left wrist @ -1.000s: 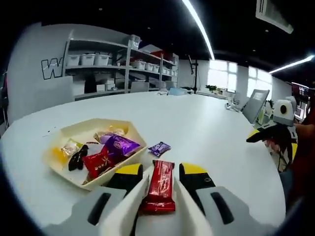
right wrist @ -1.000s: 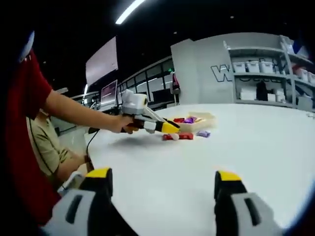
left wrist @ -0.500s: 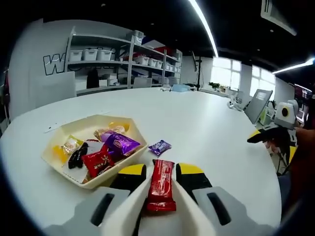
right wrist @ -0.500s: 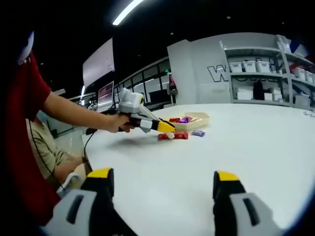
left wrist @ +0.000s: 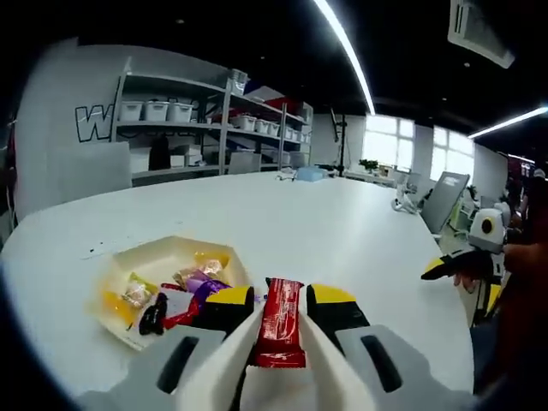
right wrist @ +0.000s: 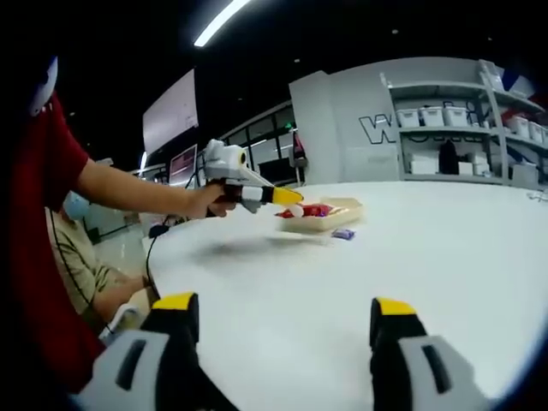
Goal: Place the target food into the container with the food tongs after gripping and lifting it, then release it inside without dropping or visibly crushing the food.
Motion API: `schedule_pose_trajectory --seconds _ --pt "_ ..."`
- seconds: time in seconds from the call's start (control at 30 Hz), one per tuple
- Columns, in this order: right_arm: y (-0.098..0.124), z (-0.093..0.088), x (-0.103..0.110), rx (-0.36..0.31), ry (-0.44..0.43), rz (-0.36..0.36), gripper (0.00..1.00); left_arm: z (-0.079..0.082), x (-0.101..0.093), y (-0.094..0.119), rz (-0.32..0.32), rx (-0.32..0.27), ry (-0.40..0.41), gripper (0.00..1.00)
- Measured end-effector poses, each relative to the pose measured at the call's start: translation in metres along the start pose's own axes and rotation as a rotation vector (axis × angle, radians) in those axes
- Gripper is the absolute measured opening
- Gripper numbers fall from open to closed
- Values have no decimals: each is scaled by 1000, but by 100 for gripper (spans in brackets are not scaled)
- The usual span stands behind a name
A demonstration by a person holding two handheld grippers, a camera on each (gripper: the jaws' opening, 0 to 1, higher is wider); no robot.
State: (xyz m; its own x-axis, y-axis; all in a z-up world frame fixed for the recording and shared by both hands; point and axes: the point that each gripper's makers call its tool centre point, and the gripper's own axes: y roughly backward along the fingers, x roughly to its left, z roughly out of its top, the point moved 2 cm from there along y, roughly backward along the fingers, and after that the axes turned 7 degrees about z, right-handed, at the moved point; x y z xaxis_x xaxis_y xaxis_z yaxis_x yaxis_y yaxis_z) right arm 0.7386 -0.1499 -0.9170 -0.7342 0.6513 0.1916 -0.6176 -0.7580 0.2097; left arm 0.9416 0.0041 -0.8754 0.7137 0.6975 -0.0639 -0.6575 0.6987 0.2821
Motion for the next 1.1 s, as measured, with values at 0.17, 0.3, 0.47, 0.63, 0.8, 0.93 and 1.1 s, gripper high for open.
schedule_pose_trajectory --seconds 0.17,0.3,0.47,0.63,0.8,0.93,1.1 --pt "2 2 -3 5 9 -8 80 2 18 -5 38 15 11 23" --pt "4 2 -6 13 13 -13 80 0 35 -13 77 43 6 23" --pt "7 0 -11 14 4 -24 80 -1 45 -22 112 61 -16 23" --pt "6 -2 -14 20 -3 -30 79 3 55 -30 189 56 -8 23" --pt "6 -3 -17 24 -7 -33 79 9 72 -34 267 44 -37 25" --pt "6 -3 -17 21 -12 -35 79 19 74 -34 275 1 -52 28" --pt "6 -6 -17 25 -16 -36 79 24 71 -31 278 -17 -56 29"
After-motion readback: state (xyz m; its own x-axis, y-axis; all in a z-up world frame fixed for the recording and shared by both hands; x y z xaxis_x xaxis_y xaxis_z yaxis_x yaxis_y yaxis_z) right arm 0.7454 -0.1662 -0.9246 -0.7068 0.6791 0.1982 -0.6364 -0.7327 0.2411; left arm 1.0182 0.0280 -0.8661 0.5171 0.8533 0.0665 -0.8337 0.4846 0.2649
